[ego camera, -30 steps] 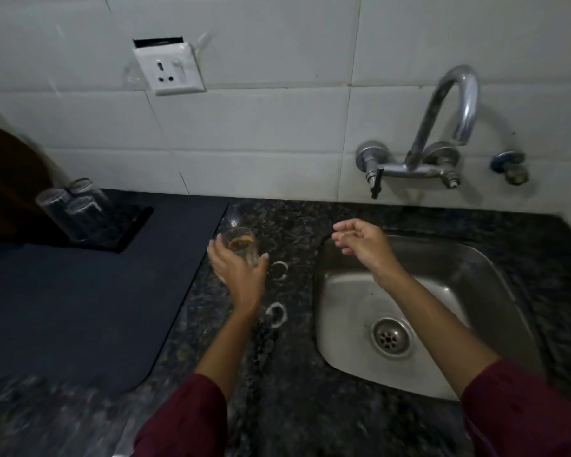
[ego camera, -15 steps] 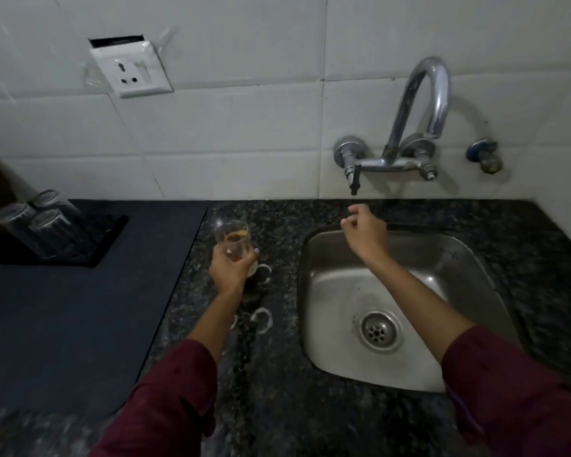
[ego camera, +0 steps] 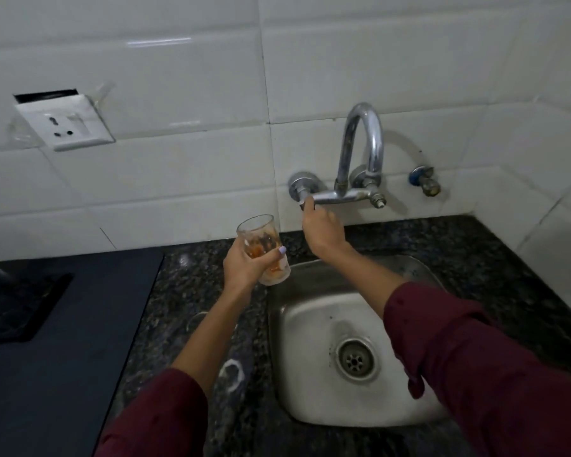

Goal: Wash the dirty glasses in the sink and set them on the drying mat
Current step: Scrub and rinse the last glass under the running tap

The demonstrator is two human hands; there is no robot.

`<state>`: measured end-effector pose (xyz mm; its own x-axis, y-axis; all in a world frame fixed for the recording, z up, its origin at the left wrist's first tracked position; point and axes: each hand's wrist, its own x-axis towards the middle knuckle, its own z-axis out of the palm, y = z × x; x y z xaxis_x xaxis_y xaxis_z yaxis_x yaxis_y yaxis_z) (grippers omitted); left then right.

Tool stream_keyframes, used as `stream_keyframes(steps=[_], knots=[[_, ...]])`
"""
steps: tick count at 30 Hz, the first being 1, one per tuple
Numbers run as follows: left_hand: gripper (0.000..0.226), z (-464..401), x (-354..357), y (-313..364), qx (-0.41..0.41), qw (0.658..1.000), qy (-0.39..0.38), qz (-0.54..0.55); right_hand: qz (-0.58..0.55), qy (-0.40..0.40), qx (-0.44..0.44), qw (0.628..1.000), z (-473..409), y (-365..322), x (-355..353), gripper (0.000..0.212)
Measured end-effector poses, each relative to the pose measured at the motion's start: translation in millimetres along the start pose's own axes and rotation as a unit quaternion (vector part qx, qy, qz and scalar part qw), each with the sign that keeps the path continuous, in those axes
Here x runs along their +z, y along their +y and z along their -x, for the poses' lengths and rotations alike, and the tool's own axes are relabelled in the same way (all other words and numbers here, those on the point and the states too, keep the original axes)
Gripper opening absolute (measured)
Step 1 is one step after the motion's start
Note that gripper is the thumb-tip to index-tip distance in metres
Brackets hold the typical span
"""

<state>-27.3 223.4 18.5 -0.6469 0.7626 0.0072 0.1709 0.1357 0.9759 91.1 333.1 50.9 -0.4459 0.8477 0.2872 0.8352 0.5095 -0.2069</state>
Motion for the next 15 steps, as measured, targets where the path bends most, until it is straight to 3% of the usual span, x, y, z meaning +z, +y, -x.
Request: stream_keyframes(steps=[4, 8, 12, 15], knots=[[0.071, 2, 3, -6, -0.04, 0.999, -0.019, 0.003, 0.039, -0.008, -0.037, 0.998, 2, -2, -6, 0.046], [0.049, 5, 8, -11, -0.047, 0.998, -0.041, -0.005, 0.047, -0.01, -0.043, 0.998, 3, 2, -6, 0.055], [0.05, 11, 17, -16, -0.049, 0.996, -0.073, -0.018, -0.089, -0.047, -0.027, 0.995, 15, 16, -1, 0.071], [0.058, 18, 29, -21, -0.047, 0.993, -0.105, -0.011, -0.173, -0.076, 0.011, 0.982, 42, 34, -3, 0.067]])
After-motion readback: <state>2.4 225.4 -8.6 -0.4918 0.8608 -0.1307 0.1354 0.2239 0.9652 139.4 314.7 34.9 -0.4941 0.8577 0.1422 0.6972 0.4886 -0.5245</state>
